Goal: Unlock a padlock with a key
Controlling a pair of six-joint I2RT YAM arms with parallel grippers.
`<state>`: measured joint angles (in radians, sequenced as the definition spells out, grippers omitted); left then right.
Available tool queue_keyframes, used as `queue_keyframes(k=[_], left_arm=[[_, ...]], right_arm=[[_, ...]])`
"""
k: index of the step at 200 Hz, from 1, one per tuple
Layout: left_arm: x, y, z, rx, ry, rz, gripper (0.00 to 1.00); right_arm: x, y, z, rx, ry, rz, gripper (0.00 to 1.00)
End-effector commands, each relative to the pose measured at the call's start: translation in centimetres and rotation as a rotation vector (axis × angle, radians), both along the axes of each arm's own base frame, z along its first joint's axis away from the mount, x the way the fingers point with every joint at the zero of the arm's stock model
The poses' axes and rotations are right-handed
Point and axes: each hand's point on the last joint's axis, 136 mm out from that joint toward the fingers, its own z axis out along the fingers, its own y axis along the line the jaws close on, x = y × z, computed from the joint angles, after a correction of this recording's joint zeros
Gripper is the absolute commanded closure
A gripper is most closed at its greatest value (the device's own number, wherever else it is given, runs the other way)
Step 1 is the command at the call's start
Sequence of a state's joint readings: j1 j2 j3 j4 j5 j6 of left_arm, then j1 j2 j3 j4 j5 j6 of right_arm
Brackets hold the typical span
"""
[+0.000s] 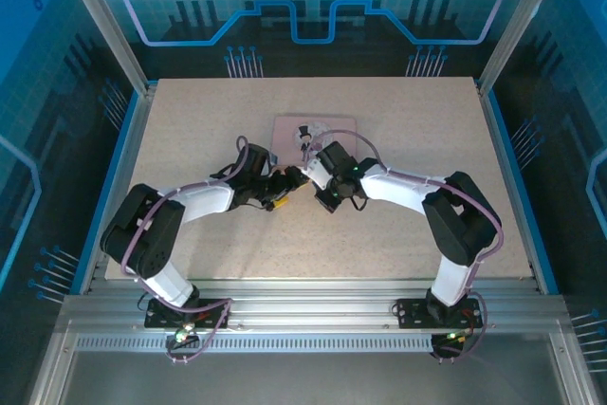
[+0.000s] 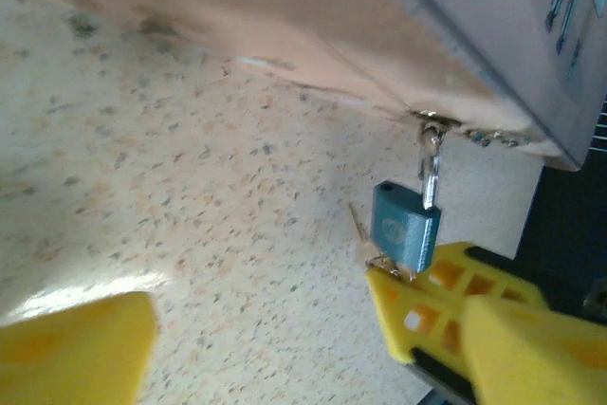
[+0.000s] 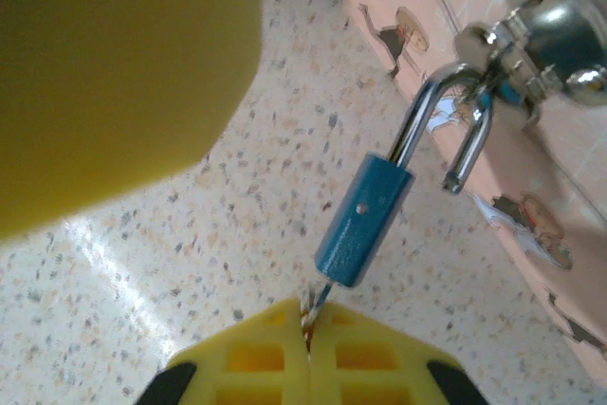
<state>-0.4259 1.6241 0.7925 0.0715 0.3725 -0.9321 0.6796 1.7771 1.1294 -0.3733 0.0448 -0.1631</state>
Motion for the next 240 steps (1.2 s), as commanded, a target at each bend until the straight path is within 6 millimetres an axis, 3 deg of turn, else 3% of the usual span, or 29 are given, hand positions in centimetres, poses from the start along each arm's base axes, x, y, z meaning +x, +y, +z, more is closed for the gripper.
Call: queue_keyframes(k=[1,79,138,240], left_arm=[[-0.9,1.0,0.3,0.026,-0.011,-0.011,0.01],[-3.2,2.3,0.4,0.049,-0.017,-0.011,0.01],[-3.9,2.8,0.2,0.048,-0.019,-0.006,0.01],[-4.9,3.0,0.1,0.046,-0.02,-0.034,0.01]], right_arm=[[0.1,0.4,0.1,-0.06,-0.009,0.059,1.0],[-0.2,0.3,-0.6,-0.139,-0.029,0.254,1.0],[1.1,-0.8,-1.4,-0.244,-0.067,0.304,1.0],[1.5,-1.3,0.8,-0.23,-0.14,0.394,1.0]])
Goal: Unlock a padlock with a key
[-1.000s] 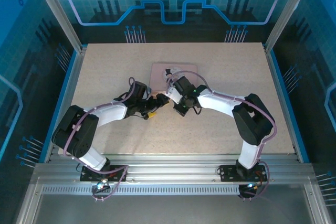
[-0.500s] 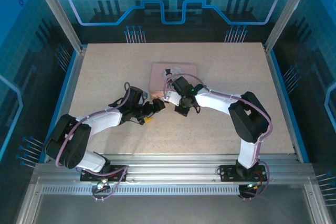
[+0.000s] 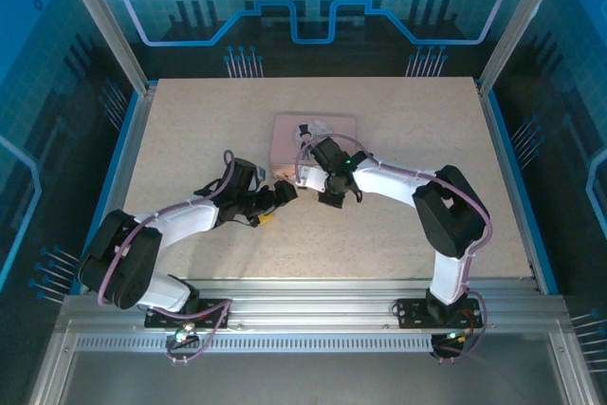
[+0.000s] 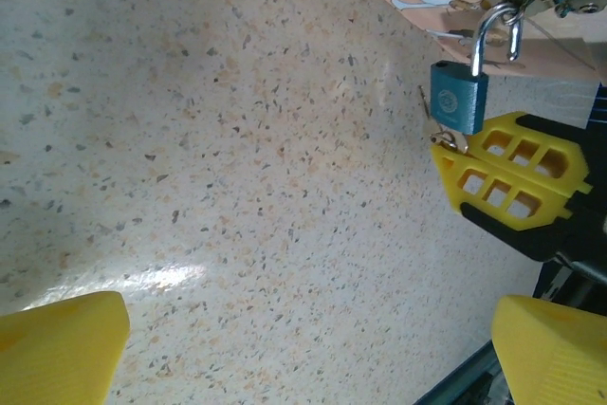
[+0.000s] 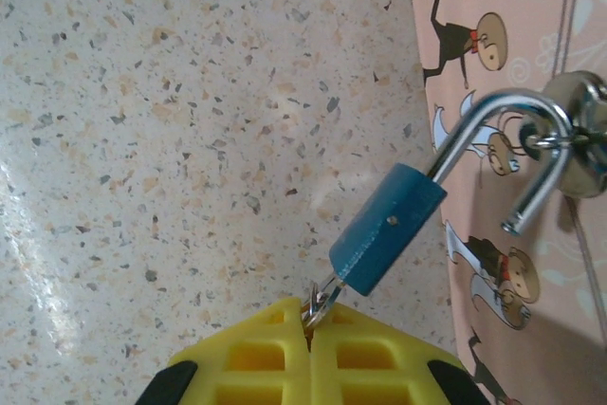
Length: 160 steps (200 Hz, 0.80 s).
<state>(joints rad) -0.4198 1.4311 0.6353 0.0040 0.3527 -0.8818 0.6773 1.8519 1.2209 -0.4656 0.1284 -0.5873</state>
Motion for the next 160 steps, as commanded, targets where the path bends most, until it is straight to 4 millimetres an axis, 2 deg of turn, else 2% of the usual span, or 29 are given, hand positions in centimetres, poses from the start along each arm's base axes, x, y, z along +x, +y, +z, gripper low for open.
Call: queue_keyframes(k=[1,39,97,129,160], left_arm=[[-0.6,0.4,0.1,0.001,-0.009,-0.018,0.01],[-1.1,0.6,0.0,0.005,-0.003,-0.022,0.01],[-1.5,0.8,-0.4,0.003,0.009,-0.014,0.01],[-1.6,0.9,-0.6,0.003,0.014,-0.009,0.01],[-1.7,1.0,-0.9,0.004,0.021,-0.003,0.01]], right_arm=[[0.2,-0.4,1.7,0.009,-0.03,0.05,1.0],[0.9,-1.1,1.5,-0.022,-0.06,0.087,1.0],[3.5,-2.0,1.3,-0.064,-0.182,0.13,1.0],[4.7,-1.6,2.1,-0.054,-0.223,0.148,1.0],[4.8,-0.4,2.7,-0.03,-0.262,0.202,1.0]])
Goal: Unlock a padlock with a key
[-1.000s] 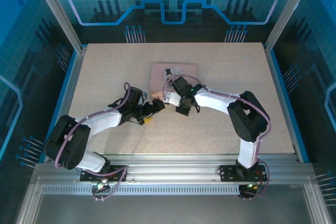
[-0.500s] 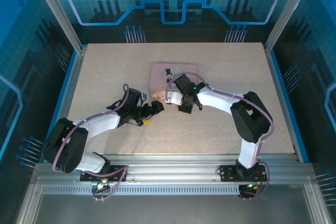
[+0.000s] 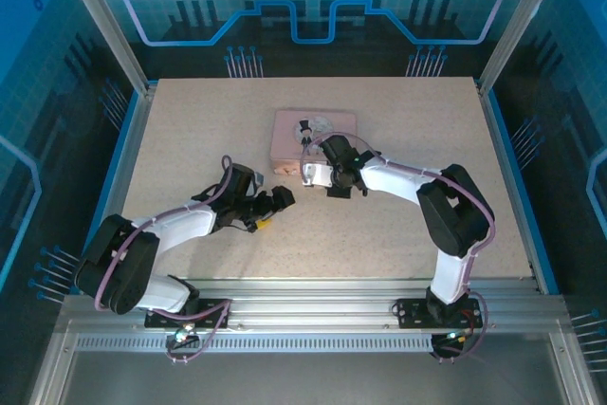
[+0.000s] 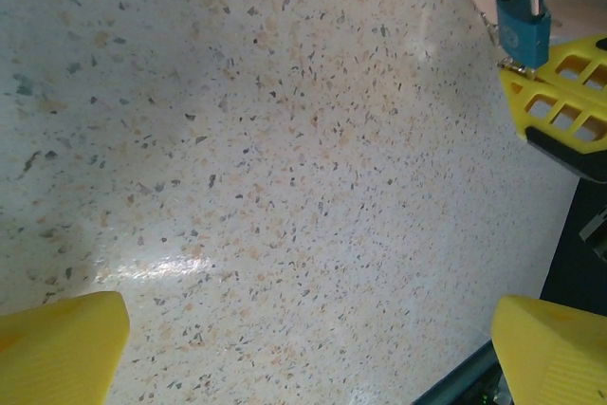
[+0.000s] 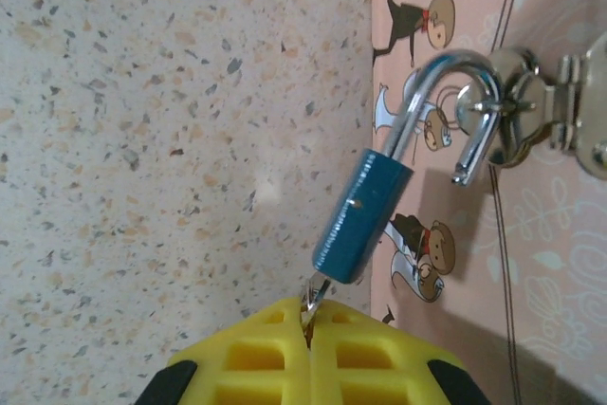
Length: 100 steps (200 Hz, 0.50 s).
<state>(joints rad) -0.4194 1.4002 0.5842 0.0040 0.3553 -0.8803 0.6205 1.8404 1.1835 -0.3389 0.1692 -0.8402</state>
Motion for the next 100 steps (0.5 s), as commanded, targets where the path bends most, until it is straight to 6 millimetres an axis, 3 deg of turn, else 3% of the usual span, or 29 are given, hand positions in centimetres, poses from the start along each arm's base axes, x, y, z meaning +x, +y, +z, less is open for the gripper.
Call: queue_keyframes(k=[1,51,100], left_arm=[[-0.4,0.4,0.0,-0.003,0.003,0.0,0.01],[-0.3,0.4,-0.1,-0.002,0.003,0.0,0.01],[-0.2,0.4,-0.2,-0.002,0.006,0.004,0.01]], right_arm=[[1.6,1.2,2.1,0.035,-0.101,0.057,1.0],[2.6,2.2,2.4,0.039,-0.149,0.105,1.0],[2.1,4.0,1.9,0.026,-0.151,0.18,1.0]])
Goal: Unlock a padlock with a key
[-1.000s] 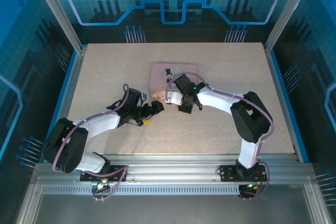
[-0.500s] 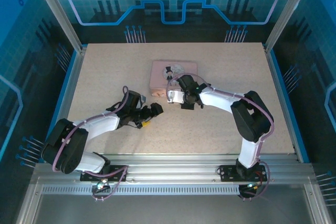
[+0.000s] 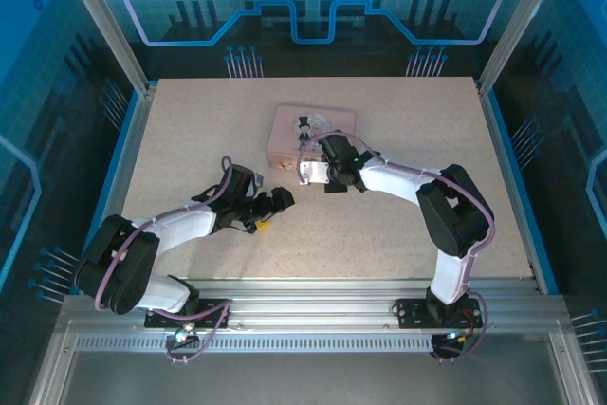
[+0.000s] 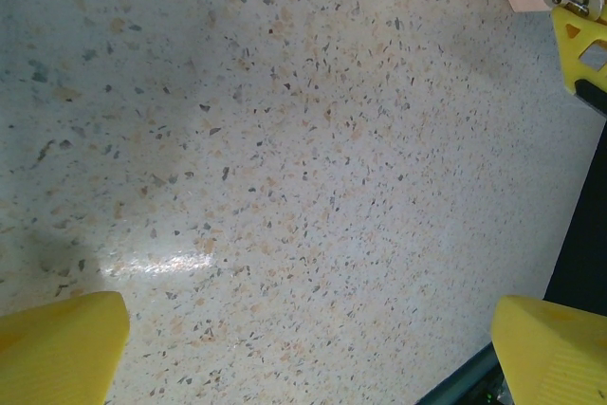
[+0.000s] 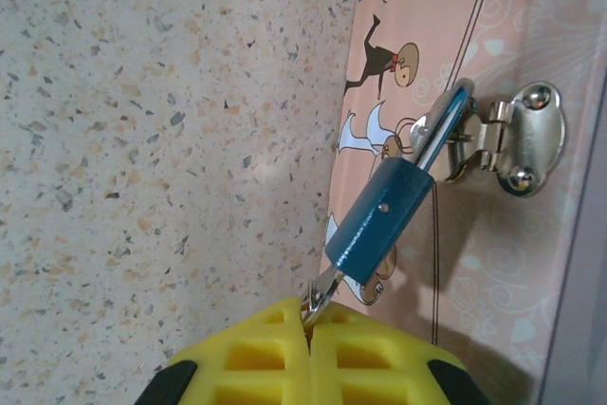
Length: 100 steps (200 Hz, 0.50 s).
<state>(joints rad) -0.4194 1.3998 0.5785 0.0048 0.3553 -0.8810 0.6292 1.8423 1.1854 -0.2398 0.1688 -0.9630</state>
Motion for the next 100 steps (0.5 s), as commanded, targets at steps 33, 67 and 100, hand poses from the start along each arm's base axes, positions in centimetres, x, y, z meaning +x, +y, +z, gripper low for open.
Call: queue_keyframes(k=[33,67,100], left_arm=[[-0.1,0.3,-0.1,-0.003,0.002,0.003,0.01],[0.0,0.3,0.1,-0.004,-0.004,0.002,0.01],[0.0,0.4,0.0,-0.002,0.0,0.005,0.01]], right_arm=[[-0.4,3.0,-0.3,0.015,0.005,0.093,1.0],[-0.1,3.1,-0.1,0.032,0.001,0.078,1.0],[1.0,3.5,0.7,0.014,-0.045,0.102,1.0]])
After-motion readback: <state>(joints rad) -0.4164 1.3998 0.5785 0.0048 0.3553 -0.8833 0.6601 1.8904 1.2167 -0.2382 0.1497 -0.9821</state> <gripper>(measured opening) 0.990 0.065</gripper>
